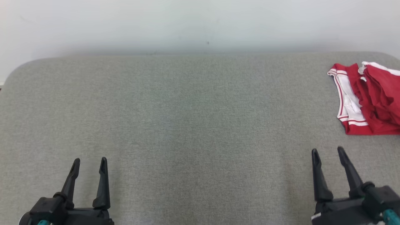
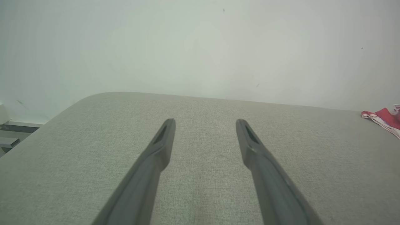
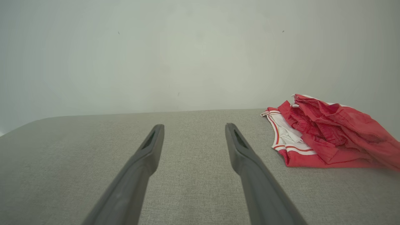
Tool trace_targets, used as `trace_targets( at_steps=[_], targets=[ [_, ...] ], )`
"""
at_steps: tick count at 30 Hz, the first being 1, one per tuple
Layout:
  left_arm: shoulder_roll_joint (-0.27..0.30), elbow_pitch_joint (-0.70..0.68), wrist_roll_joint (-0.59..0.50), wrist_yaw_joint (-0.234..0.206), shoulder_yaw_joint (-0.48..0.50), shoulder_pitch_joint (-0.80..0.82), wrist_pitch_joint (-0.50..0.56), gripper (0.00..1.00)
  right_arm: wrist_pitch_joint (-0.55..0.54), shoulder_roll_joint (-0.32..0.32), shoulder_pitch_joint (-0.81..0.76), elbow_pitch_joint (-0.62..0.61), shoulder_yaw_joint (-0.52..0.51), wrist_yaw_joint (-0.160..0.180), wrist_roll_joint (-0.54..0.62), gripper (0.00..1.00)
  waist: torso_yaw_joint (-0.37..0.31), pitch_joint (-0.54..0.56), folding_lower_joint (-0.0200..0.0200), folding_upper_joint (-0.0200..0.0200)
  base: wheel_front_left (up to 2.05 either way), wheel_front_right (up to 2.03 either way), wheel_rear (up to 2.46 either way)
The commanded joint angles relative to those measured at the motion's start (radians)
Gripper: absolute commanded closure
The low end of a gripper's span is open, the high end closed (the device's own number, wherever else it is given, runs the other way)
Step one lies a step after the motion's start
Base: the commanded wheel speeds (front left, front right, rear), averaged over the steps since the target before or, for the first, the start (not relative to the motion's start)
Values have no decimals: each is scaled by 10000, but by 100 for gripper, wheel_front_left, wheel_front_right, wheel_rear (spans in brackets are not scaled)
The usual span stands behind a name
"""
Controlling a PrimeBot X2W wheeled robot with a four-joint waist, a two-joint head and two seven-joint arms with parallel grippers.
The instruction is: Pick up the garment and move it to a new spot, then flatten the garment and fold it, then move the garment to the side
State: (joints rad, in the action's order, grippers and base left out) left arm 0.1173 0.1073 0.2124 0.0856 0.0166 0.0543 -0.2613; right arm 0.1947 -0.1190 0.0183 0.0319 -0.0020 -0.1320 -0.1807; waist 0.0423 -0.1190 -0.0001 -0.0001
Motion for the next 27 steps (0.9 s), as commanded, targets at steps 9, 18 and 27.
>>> trace_targets(
  at_steps=[9, 18, 27],
  targets=[
    [-77, 298, -167, 103, 111, -354, -43, 0, 71, 505, -929, -40, 214, 28, 178, 0, 129, 726, 1, 1, 0, 0, 0],
    [-154, 476, -181, 217, 96, -619, -43, 0, 90, 543, -1003, 450, 308, 28, 127, 0, 31, 1198, 1, 1, 0, 0, 0],
    [-237, 518, -181, 257, 211, -656, -44, 0, 177, 544, -879, 744, 321, 28, 64, 0, 18, 1260, 1, 1, 0, 0, 0]
  ],
)
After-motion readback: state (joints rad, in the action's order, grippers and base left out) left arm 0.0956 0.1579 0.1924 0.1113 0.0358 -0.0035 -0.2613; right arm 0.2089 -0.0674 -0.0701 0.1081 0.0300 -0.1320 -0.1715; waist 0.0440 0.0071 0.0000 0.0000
